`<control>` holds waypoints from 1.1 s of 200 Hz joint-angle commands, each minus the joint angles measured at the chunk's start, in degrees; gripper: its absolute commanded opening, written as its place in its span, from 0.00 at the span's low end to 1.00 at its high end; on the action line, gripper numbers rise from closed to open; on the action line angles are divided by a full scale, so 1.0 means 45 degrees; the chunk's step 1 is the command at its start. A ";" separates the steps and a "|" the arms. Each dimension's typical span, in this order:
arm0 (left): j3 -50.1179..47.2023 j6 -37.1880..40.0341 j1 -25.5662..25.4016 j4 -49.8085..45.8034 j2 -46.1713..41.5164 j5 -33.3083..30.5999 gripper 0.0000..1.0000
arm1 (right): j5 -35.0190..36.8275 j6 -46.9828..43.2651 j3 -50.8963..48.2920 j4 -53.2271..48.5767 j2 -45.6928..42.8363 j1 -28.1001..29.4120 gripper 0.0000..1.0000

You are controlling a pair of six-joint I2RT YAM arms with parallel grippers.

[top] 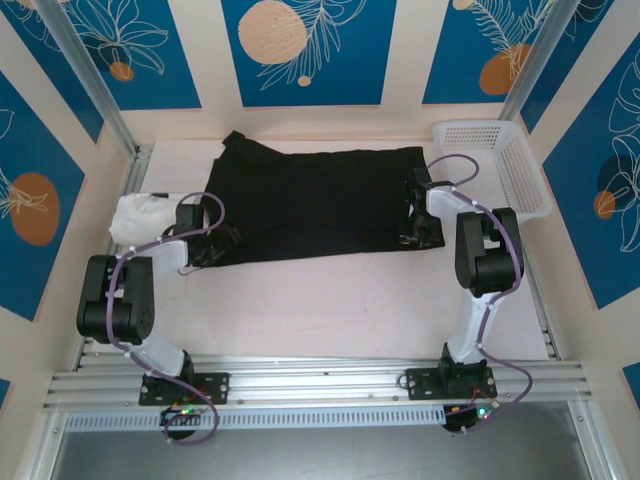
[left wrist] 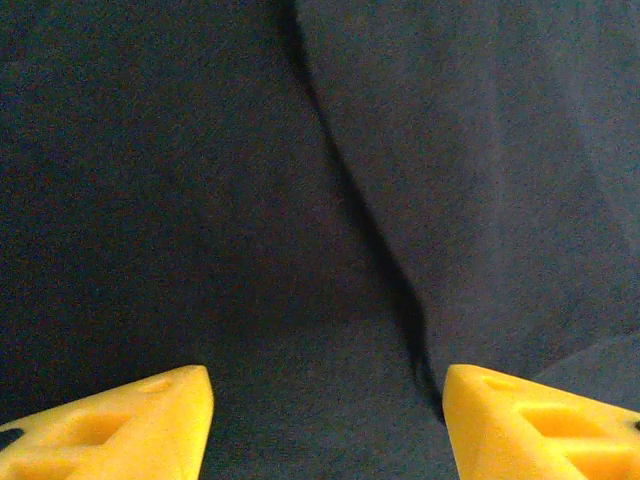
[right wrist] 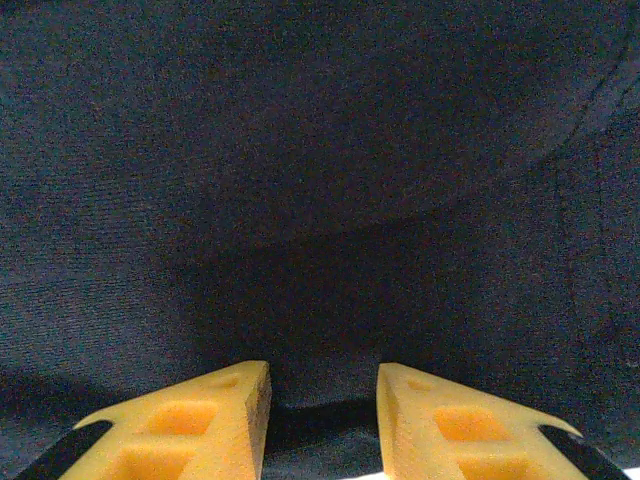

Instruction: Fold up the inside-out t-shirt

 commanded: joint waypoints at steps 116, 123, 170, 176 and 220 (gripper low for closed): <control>-0.2567 0.0305 -0.0109 -0.2199 -0.5245 -0.0246 0.65 | -0.1044 -0.1478 -0.4318 0.2681 -0.6359 0.3084 0.49; -0.2518 0.0300 -0.0108 -0.2107 -0.5193 -0.0182 0.65 | -0.0786 -0.1781 -0.4105 0.2596 -0.6025 0.3210 0.51; -0.2550 0.0349 -0.0109 -0.1661 -0.4743 -0.0154 0.65 | 0.1685 -0.2602 -0.3503 0.1438 -0.4339 0.4058 0.64; -0.2548 0.0380 -0.0107 -0.1628 -0.4626 -0.0167 0.65 | 0.1814 -0.2620 -0.3531 0.1432 -0.4217 0.4120 0.64; -0.2565 0.0593 -0.0076 -0.1552 -0.4059 -0.0305 0.65 | 0.2848 -0.2727 -0.3137 0.1091 -0.3010 0.4135 0.65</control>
